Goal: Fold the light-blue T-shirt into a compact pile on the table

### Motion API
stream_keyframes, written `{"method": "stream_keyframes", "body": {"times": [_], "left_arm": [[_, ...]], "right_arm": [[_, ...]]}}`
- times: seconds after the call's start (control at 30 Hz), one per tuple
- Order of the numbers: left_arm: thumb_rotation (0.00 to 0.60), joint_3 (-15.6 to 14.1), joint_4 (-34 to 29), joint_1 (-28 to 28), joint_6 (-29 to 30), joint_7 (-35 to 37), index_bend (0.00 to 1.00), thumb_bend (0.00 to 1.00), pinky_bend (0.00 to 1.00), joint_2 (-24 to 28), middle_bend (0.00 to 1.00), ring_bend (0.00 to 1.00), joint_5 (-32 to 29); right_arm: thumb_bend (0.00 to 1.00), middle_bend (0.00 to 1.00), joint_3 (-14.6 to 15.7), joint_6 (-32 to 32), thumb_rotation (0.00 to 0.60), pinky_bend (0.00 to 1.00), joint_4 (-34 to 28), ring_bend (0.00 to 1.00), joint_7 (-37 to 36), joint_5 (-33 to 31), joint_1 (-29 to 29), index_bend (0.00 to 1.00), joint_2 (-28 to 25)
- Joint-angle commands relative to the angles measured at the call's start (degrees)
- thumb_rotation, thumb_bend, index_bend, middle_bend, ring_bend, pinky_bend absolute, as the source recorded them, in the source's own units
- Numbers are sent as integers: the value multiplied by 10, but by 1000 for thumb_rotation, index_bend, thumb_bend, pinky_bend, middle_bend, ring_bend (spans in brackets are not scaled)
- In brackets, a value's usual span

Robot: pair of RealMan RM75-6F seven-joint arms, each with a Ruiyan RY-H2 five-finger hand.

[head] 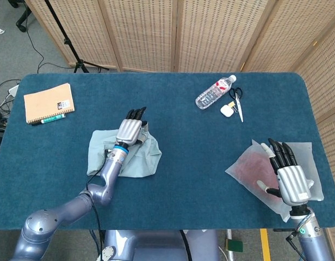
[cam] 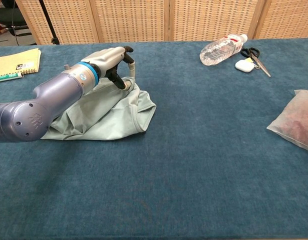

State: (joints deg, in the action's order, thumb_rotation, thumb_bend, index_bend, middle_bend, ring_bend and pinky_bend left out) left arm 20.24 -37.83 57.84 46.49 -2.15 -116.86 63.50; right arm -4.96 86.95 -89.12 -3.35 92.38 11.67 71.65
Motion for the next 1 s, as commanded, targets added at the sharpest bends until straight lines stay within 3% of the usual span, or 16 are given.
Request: {"method": "stream_keyframes", "body": {"times": [0.03,0.23,0.47,0.63,0.7,0.77,1.0], "left_arm": [[600,3,-9,-3,7,16,11,321,0,4,0,0,5],[600,5,-40,-18,30,28,0,181,0,24,0,0,13],[600,-13,-128,-53,67,53,0,151,0,85,0,0,46],[600,-55,-212,-92,105,84,0,156,0,157,0,0,106],[600,-92,-264,-124,146,102,0,159,0,211,0,0,157],[600,-111,-290,-139,163,113,0,162,0,240,0,0,180],[600,-172,-330,-177,204,111,0,165,0,303,0,0,248]], "right_arm": [[0,0,0,0,600,0,0,0,0,0,0,0,0],[0,0,2,3,600,0,-2,0,0,3,-2,0,-1],[0,0,4,6,600,0,-3,0,-1,7,-3,0,-2],[0,0,5,6,600,0,-4,0,-2,10,-3,0,-2],[0,0,7,6,600,0,-4,0,0,12,-3,0,-2],[0,0,7,6,600,0,-5,0,2,14,-3,0,-1],[0,0,12,6,600,0,-8,0,15,23,-3,0,3]]}}
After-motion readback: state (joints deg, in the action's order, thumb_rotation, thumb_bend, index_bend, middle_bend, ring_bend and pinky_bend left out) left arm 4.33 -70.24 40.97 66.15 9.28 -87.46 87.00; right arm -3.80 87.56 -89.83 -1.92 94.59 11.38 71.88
